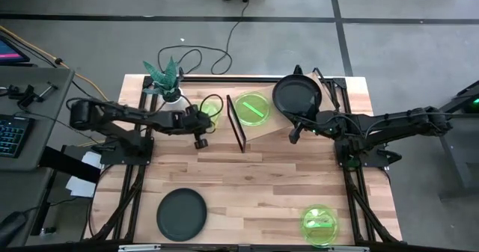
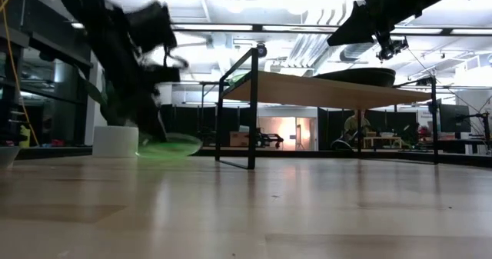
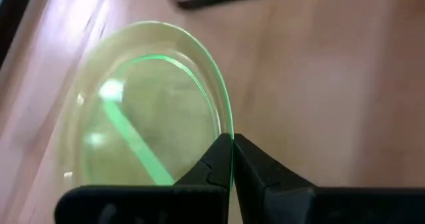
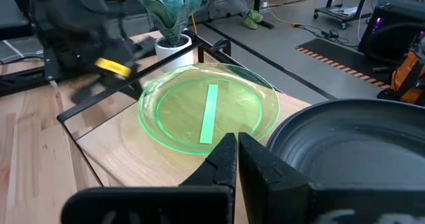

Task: Place and stack plates onto a shelf
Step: Stack the top green plate on the green plate on the shelf

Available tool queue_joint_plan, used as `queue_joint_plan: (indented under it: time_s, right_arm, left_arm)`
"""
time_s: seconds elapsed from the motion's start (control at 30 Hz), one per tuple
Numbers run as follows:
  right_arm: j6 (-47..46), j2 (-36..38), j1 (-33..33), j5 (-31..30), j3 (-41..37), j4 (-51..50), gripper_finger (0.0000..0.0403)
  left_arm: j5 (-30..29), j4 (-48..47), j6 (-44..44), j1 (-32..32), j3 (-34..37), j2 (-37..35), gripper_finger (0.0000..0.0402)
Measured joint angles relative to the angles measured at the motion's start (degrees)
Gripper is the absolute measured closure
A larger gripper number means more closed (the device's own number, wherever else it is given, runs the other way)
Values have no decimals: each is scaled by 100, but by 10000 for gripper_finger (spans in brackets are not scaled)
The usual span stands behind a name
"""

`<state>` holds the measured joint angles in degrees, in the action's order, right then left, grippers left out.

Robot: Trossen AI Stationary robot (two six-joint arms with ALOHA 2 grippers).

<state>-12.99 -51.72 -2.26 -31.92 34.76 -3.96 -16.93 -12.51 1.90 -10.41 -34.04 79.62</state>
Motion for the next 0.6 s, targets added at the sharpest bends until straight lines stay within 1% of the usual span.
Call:
queue_joint_plan:
  time_s: [0.2, 0.37, 0.43, 0.5, 0.6]
  right_arm:
    - [0, 0, 0, 50, 0, 2, 403]
    - [0, 0, 0, 76, 0, 14, 403]
    - [2, 0, 0, 80, 0, 31, 403]
    - [16, -1, 0, 85, 0, 78, 403]
    - [20, -2, 0, 85, 0, 220, 403]
  left_arm:
    - [6, -1398, -657, 763, -708, -757, 401]
    - [-123, -2255, -1275, 1384, -1254, -1232, 401]
    - [-393, -2501, -1402, 1661, -1506, -1389, 402]
    - [-838, -2663, -1424, 1907, -1816, -1493, 401]
    - [-1542, -2760, -1112, 2114, -2336, -1538, 401]
